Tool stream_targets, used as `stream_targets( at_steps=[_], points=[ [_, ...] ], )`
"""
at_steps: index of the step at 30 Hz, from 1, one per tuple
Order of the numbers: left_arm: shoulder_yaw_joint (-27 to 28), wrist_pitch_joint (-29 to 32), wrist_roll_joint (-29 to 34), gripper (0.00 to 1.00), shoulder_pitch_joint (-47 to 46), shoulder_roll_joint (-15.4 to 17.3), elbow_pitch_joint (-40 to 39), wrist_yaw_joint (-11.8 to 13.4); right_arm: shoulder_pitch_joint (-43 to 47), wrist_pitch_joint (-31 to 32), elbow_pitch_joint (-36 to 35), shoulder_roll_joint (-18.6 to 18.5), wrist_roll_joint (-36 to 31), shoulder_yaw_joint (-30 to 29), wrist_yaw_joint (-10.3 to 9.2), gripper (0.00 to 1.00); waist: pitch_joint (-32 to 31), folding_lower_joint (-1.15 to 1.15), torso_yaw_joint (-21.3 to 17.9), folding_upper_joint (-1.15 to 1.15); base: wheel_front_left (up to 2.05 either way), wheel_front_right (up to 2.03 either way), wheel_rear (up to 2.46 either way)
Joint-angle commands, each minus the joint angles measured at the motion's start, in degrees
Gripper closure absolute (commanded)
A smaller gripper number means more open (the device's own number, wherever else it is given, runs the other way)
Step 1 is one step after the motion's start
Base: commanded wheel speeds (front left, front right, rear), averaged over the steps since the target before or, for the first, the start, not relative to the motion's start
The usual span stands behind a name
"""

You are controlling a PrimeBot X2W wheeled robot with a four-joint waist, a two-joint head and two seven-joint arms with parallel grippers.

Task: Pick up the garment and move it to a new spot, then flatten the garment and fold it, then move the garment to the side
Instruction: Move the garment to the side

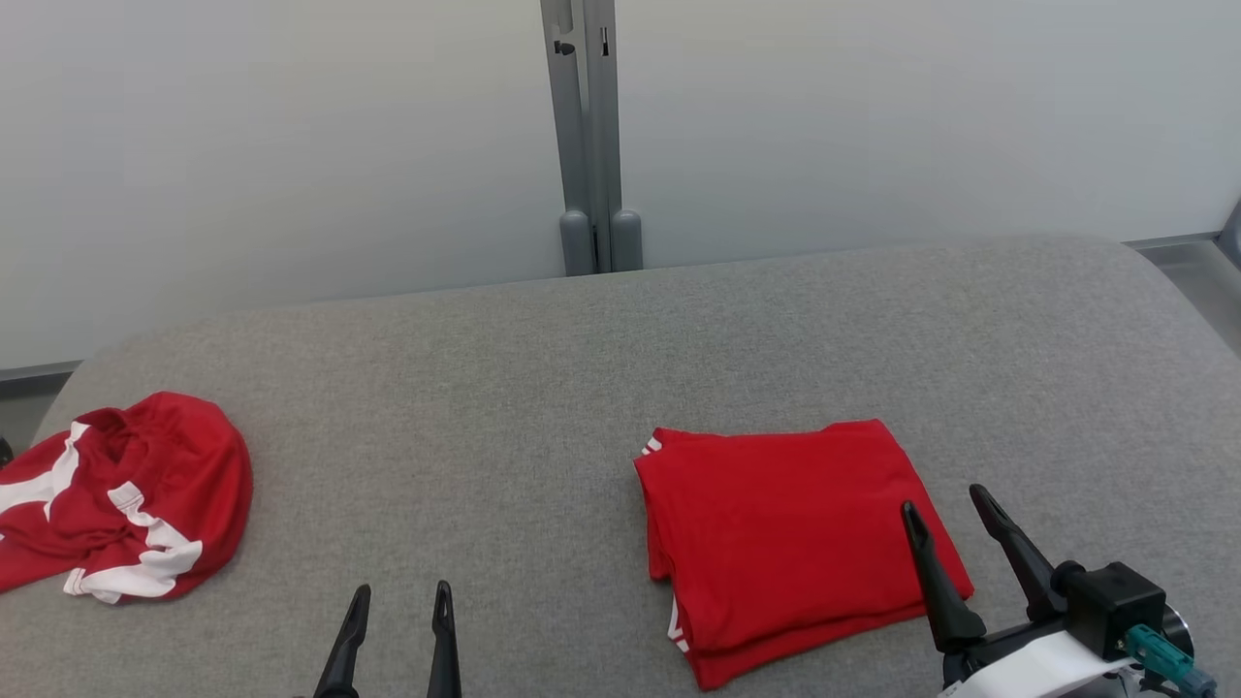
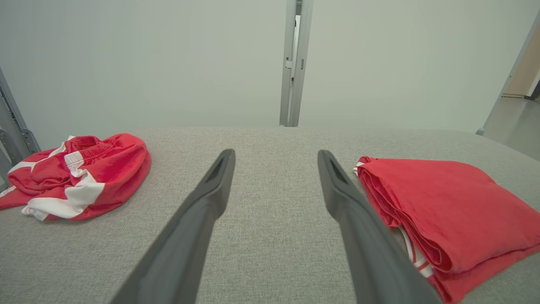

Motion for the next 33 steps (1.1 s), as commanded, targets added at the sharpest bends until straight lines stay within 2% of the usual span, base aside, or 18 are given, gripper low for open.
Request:
stream_targets(
  at_steps=[1, 10, 15, 24, 33],
  points=[
    [0.1, -0.2, 0.0, 0.00, -0.5, 0.1, -0.1, 0.2, -0.7, -0.2, 0.2, -0.2, 0.3, 0.1, -0.09, 0.00, 0.1, 0.00, 0.0, 0.00, 0.00, 0.00, 0.00],
    [-0.3, -0.2, 0.6, 0.00, -1.7, 0.1, -0.6, -0.2, -1.9, -0.2, 0.3, -0.2, 0.7, 0.4, -0.09, 0.00, 2.2, 0.00, 0.2, 0.00, 0.00, 0.00, 0.00],
    [-1.1, -0.2, 1.4, 0.00, -2.7, 0.1, -1.1, -0.6, -4.1, -0.1, 3.1, -1.4, 4.3, 1.4, -0.09, 0.00, 4.3, 0.00, 0.4, 0.00, 0.00, 0.00, 0.00],
    [-3.7, -0.2, 2.5, 0.00, -4.3, 0.1, -3.0, -1.0, -13.1, 0.8, 15.0, -11.2, 18.3, 6.8, -0.09, 0.00, 8.1, 0.00, 0.8, 0.00, 0.00, 0.00, 0.00],
    [-4.8, -0.2, 2.7, 0.00, -7.7, 0.1, -3.2, -1.3, -21.2, 7.5, 21.4, -18.0, 30.6, 13.3, -0.09, 0.00, 13.7, 0.00, 2.2, 0.00, 0.00, 0.00, 0.00]
  ],
)
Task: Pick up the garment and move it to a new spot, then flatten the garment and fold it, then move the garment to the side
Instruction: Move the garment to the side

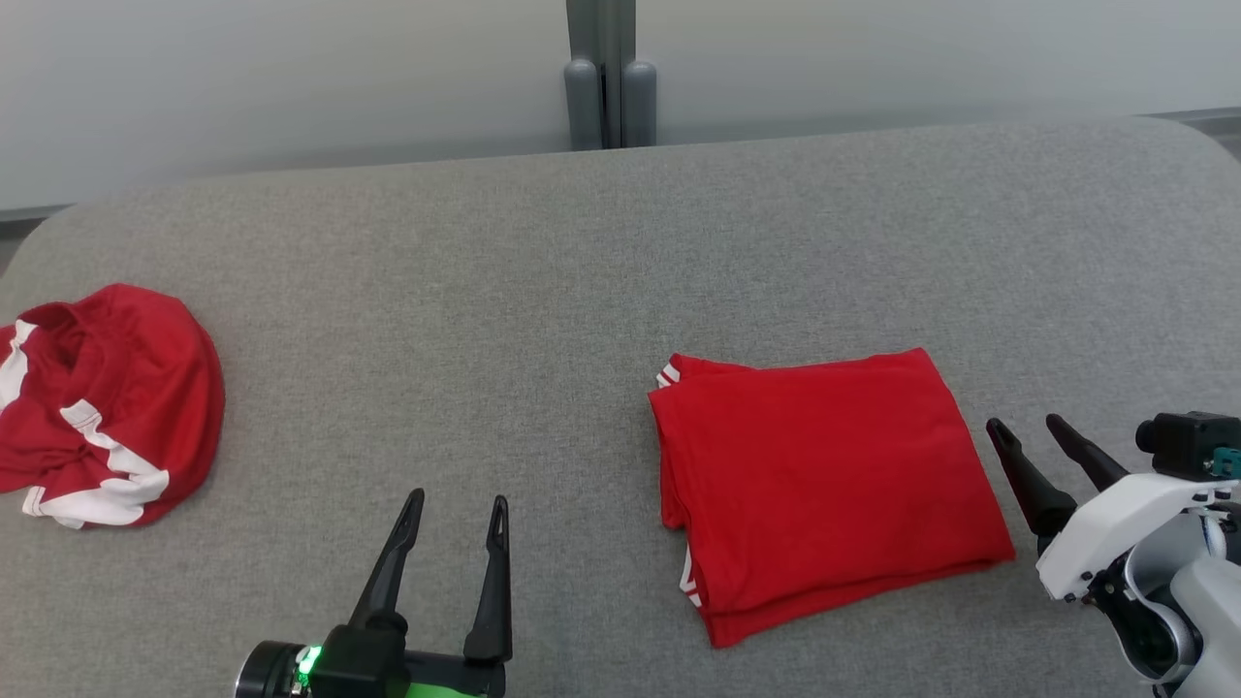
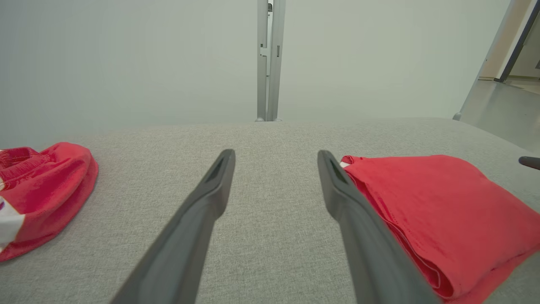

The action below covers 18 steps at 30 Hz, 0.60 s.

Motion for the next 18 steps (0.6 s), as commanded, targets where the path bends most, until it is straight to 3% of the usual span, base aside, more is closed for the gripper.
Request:
stream_targets(
  at_steps=[1, 12, 13, 14, 15, 18],
  points=[
    [-0.1, -0.2, 0.3, 0.00, -1.4, 0.1, 0.0, -0.3, -1.2, 0.7, 0.8, -0.6, 1.8, 0.6, -0.09, 0.00, 2.4, 0.00, 0.9, 0.00, 0.00, 0.00, 0.00],
    [-0.5, -0.2, 0.4, 0.00, -4.2, 0.1, 0.6, -0.3, -5.9, 7.9, 3.9, -2.7, 11.4, 9.1, -0.08, 0.00, 6.9, 0.00, 2.3, 0.00, 0.00, 0.00, 0.00],
    [-0.5, -0.2, 0.5, 0.00, -4.4, 0.1, 0.6, -0.3, -6.3, 8.0, 3.6, -2.9, 12.4, 9.8, -0.08, 0.35, 7.2, 0.00, 2.2, 0.00, 0.00, 0.00, 0.00],
    [-0.5, -0.2, 0.5, 0.00, -4.5, 0.1, 0.6, -0.3, -6.6, 7.9, 3.4, -3.1, 12.9, 10.3, -0.08, 0.79, 7.5, 0.00, 2.1, 0.00, 0.00, 0.00, 0.00],
    [-0.4, -0.2, 0.6, 0.00, -4.6, 0.1, 0.5, -0.3, -7.1, 7.6, 3.0, -3.5, 13.7, 10.9, -0.08, 1.00, 8.0, 0.00, 1.9, 0.00, 0.00, 0.00, 0.00],
    [-0.3, -0.2, 0.9, 0.00, -5.1, 0.1, 0.0, -0.5, -9.1, 6.8, 2.2, -5.2, 14.6, 12.3, -0.08, 1.00, 9.6, 0.00, 1.0, 0.00, 0.00, 0.00, 0.00]
  ],
)
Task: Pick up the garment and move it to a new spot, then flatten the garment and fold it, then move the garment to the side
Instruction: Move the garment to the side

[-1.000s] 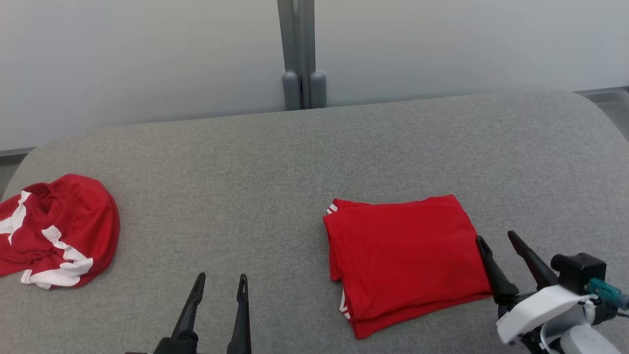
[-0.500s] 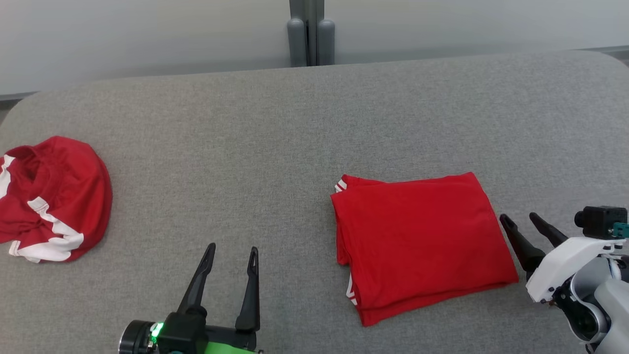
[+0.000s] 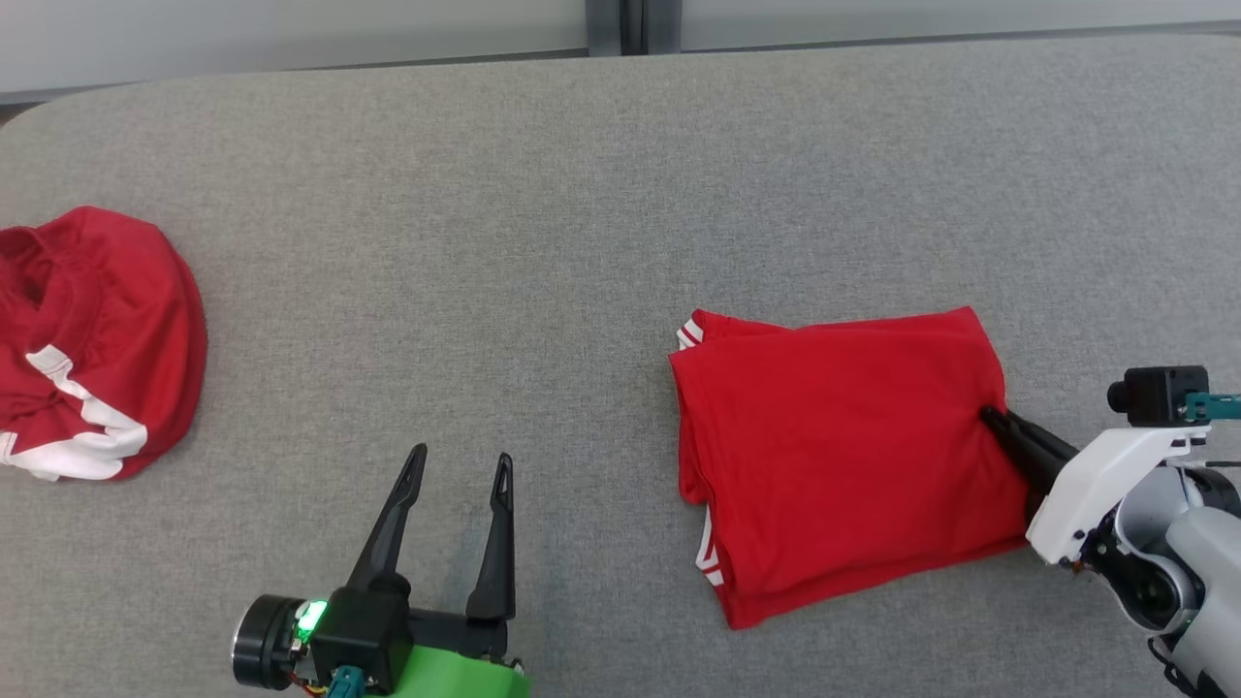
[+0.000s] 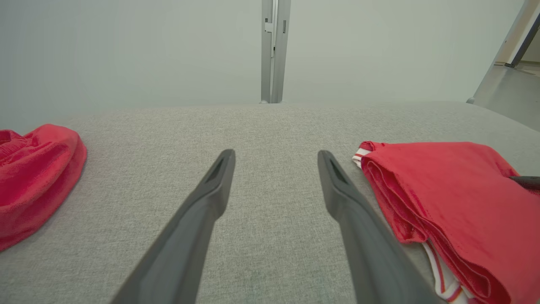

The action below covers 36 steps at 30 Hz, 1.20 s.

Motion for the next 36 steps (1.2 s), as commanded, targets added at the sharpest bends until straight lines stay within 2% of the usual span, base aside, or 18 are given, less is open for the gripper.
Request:
stream_targets(
  at_steps=[1, 11, 18, 28, 36],
  points=[
    [0.2, -0.2, 0.4, 0.00, -1.2, 0.1, -0.5, -0.3, -2.0, -0.9, -0.2, -1.2, 0.2, 0.4, -0.08, 1.00, 2.3, 0.00, -1.4, 0.00, 0.00, 0.00, 0.00],
    [0.5, -0.2, 4.0, 0.00, -6.2, 1.1, -2.4, -3.4, -15.6, -6.0, 2.2, -7.9, -3.2, 1.9, -0.09, 1.00, 13.4, 0.00, -7.3, 0.00, 0.00, 0.00, 0.00],
    [0.0, -0.2, 6.4, 0.00, -12.0, 1.5, -7.8, -4.8, -24.5, -8.2, 6.9, -13.4, -3.7, 0.6, -0.09, 1.00, 20.6, 0.00, -9.5, 0.00, 0.00, 0.00, 0.00],
    [-0.5, -0.1, 9.4, 0.00, -14.5, 3.7, -16.0, -4.2, -31.2, -11.5, 11.9, -19.4, -3.8, -4.1, -0.09, 1.00, 26.0, 0.00, -11.7, 0.00, 0.00, 0.00, 0.00],
    [-0.6, -0.1, 8.9, 0.00, -14.7, 4.5, -18.1, -3.9, -34.1, -11.3, 14.4, -24.6, -3.2, -6.3, -0.09, 1.00, 27.9, 0.00, -11.1, 0.00, 0.00, 0.00, 0.00]
  ],
)
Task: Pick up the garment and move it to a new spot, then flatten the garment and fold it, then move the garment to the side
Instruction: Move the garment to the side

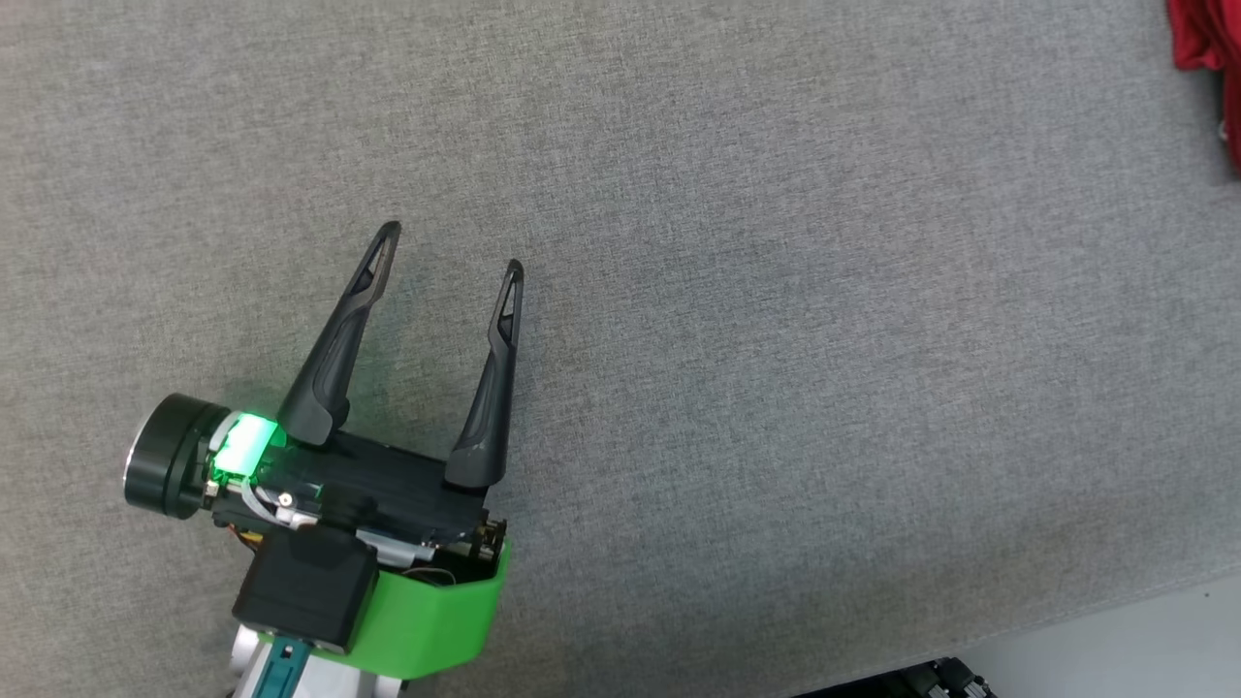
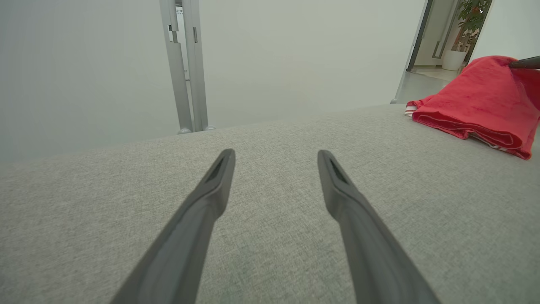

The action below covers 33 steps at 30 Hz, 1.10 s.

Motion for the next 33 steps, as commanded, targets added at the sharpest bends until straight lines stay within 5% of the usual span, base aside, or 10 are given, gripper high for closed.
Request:
stream_targets(
  at_steps=[1, 5, 6, 7, 17, 23, 33],
  points=[
    [0.3, 0.0, -0.2, 0.00, -1.2, 0.6, -0.6, 0.2, -1.2, 0.0, 0.2, -0.5, 0.3, 0.0, -0.11, 1.00, 0.8, -0.01, 0.0, 0.00, 0.00, 0.00, 0.00],
    [0.6, 0.0, -0.5, 0.00, -1.4, 1.0, -0.7, 0.3, -2.1, 1.1, 0.9, -1.1, -0.3, 0.3, -0.11, 1.00, 1.5, -0.01, 0.3, 0.00, 0.00, 0.00, 0.00],
    [0.5, 0.0, -0.6, 0.00, -1.5, 1.0, -0.7, 0.4, -2.4, 1.3, 1.5, -1.1, -0.5, 0.2, -0.11, 0.31, 1.7, -0.01, 0.5, 0.00, 0.00, 0.00, 0.00],
    [0.5, 0.0, -0.7, 0.00, -1.7, 1.1, -0.6, 0.4, -2.6, 1.2, 2.0, -1.0, -0.9, 0.2, -0.11, 0.00, 1.7, -0.01, 0.7, 0.00, 0.00, 0.00, 0.00],
    [0.5, 0.0, -2.7, 0.00, -0.3, -0.1, 3.0, 1.7, 0.6, -2.1, 4.0, 5.3, -8.0, 4.4, -0.11, 0.00, -7.5, -0.01, 3.9, 0.00, 0.00, 0.00, 0.00],
    [1.8, 0.0, -5.4, 0.00, 3.3, -1.5, 7.0, 3.3, 8.0, -3.4, 1.3, 15.4, -9.8, 3.8, -0.11, 0.00, -17.6, -0.01, 4.8, 0.00, 0.00, 0.00, 0.00],
    [5.0, 0.0, -11.0, 0.00, 10.3, -3.3, 16.4, 4.1, 26.8, -3.4, -10.7, 33.0, -22.5, -8.0, -0.11, 0.00, -32.2, -0.01, 6.0, 0.00, 0.00, 0.00, 0.00]
  ],
)
